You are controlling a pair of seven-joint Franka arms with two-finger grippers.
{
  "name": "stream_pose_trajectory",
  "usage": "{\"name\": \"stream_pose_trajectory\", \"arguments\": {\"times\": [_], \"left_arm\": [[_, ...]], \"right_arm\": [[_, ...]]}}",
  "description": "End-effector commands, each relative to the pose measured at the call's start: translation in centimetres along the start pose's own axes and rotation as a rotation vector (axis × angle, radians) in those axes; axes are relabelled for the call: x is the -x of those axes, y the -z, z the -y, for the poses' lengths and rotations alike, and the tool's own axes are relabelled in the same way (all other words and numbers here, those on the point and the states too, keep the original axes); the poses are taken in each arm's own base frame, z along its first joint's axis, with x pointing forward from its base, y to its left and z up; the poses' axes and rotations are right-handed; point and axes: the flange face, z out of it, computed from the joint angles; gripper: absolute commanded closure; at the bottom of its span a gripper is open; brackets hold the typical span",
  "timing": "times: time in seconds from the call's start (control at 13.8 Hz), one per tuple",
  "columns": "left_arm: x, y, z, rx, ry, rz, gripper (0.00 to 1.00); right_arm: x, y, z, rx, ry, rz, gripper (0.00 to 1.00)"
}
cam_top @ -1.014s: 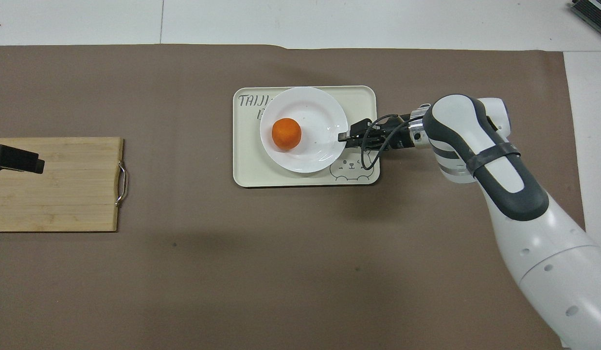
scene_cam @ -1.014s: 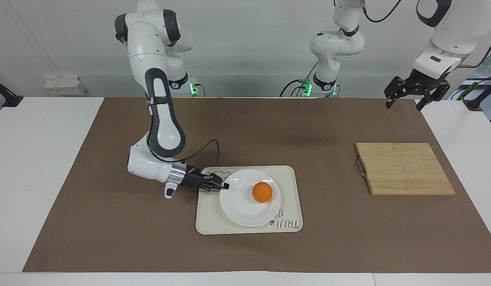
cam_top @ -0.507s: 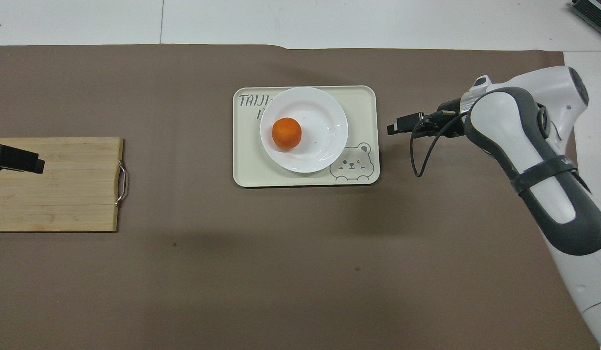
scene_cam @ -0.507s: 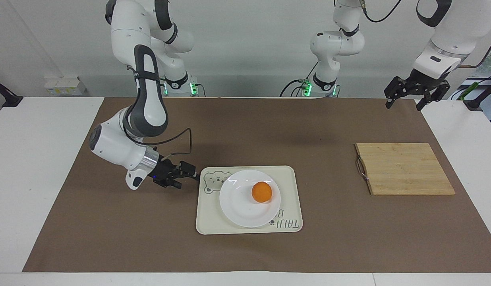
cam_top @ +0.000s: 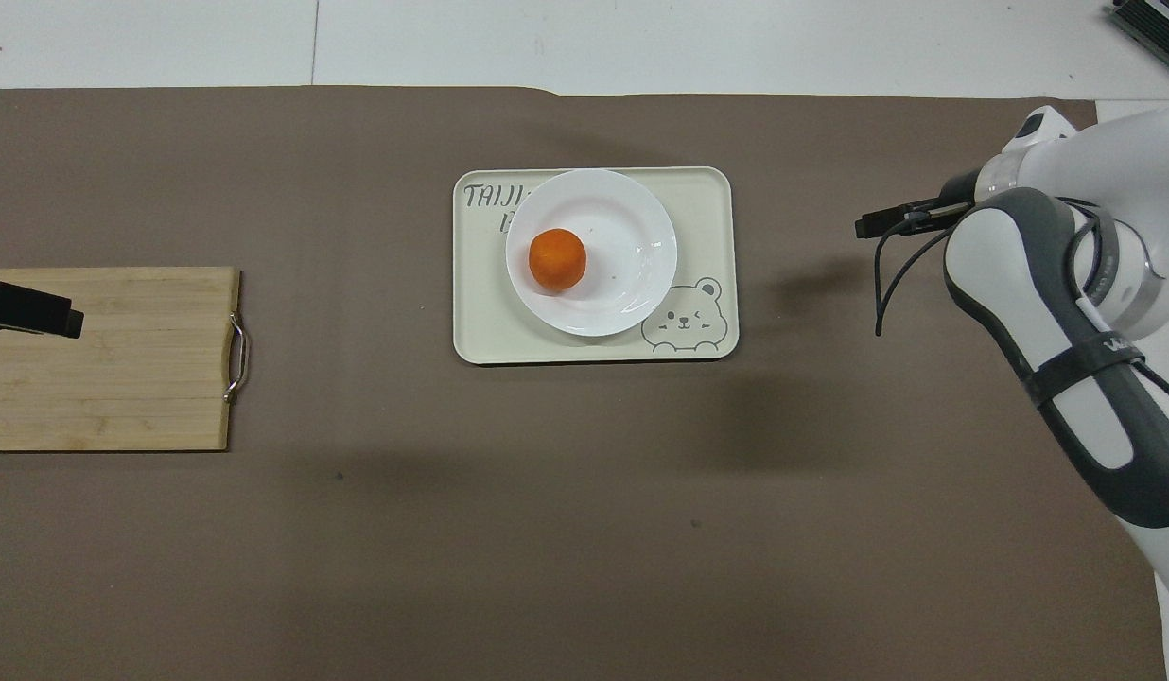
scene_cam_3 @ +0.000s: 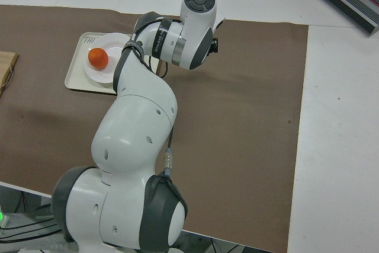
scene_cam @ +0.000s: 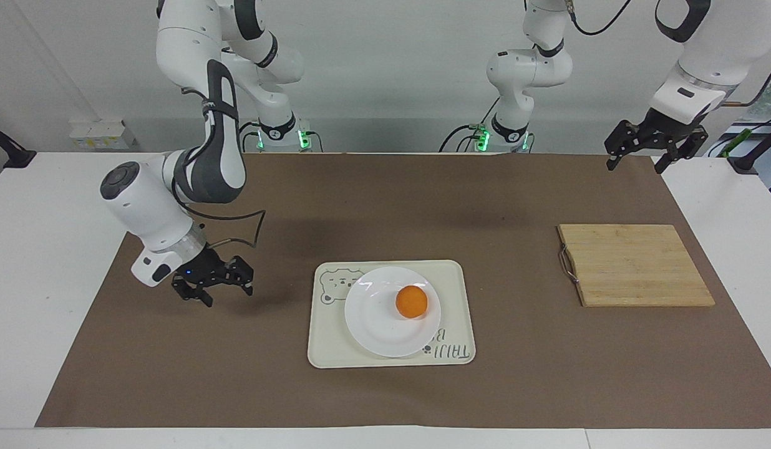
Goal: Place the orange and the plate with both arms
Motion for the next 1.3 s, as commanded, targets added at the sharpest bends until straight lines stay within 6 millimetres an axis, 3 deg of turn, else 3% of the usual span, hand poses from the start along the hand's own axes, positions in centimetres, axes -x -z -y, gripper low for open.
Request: {"name": "stream_pose_trajectory", "arguments": {"times": [0.0, 0.29, 0.51, 0.65, 1.23], "left_arm": [[0.1, 0.3, 0.4, -0.007, 0.000, 0.009, 0.00], [0.1, 0.3, 0.4, -0.007, 0.000, 0.009, 0.00], [0.1, 0.3, 0.4, -0.006, 0.000, 0.009, 0.00], [0.1, 0.3, 0.4, -0.007, 0.000, 0.009, 0.00], [0.1, 0.3, 0.4, -0.006, 0.000, 0.009, 0.00]], "right_arm": [[-0.2, 2.3, -0.4, 0.093, 0.054, -0.006, 0.00], [1.8, 6.5, -0.4, 0.142, -0.110, 0.072, 0.00], [3.4, 10.3, 1.2, 0.172, -0.192, 0.154, 0.00], [3.9, 11.7, 1.5, 0.180, -0.187, 0.169, 0.00], [6.1, 21.0, 4.4, 0.153, -0.194, 0.237, 0.00]]}}
